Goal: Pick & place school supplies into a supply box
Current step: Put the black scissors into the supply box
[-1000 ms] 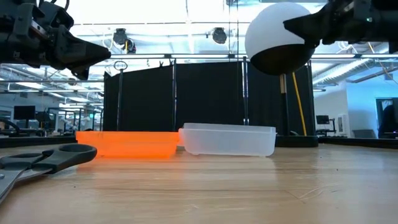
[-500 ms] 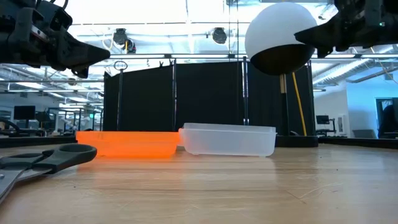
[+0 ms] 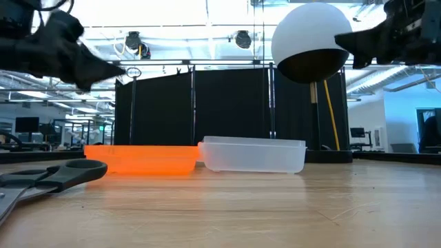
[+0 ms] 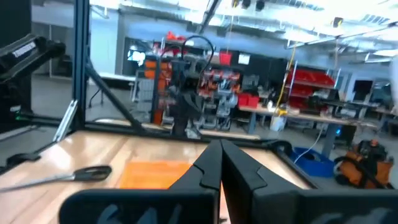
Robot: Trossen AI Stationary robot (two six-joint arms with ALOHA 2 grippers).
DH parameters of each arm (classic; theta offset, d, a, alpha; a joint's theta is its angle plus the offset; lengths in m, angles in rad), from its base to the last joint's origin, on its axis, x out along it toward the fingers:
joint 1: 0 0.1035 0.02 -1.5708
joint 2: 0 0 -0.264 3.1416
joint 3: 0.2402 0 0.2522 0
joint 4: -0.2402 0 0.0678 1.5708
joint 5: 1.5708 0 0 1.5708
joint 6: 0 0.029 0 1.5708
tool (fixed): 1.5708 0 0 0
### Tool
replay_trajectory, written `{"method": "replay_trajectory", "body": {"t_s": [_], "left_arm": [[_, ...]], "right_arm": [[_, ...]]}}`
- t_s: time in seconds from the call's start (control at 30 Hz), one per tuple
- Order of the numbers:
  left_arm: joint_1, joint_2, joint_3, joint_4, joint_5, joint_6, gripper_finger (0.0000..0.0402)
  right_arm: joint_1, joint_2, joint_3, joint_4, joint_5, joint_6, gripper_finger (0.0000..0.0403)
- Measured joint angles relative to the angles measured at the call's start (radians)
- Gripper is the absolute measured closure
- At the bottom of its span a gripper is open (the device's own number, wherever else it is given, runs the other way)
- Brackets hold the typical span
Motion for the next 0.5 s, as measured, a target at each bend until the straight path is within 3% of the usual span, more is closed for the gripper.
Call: {"method": "replay_trajectory", "body": {"t_s": [0.07, 0.13, 0.23, 0.37, 0.5], "left_arm": [[0.002, 0.001, 0.061, -0.166, -0.099, -0.041, 0.0386], [-0.006, 0.020, 0.183, -0.404, -0.106, -0.071, 0.0395], [-0.050, 0.131, 0.398, -0.578, -0.105, -0.072, 0.0395], [-0.132, 0.363, 0.673, -0.834, -0.052, -0.006, 0.0393], [-0.186, 0.644, 0.909, -1.176, 0.065, -0.061, 0.0395]], "right_arm": [[-0.006, -0.007, -0.002, 0.013, 0.001, -0.007, 0.0403], [-0.009, -0.007, -0.002, 0.019, -0.003, 0.002, 0.0403], [-0.009, -0.008, -0.002, 0.014, -0.004, 0.002, 0.0403], [-0.009, -0.006, -0.002, 0.014, -0.003, -0.013, 0.0403], [-0.008, -0.006, -0.002, 0.015, -0.003, -0.011, 0.0403]]}}
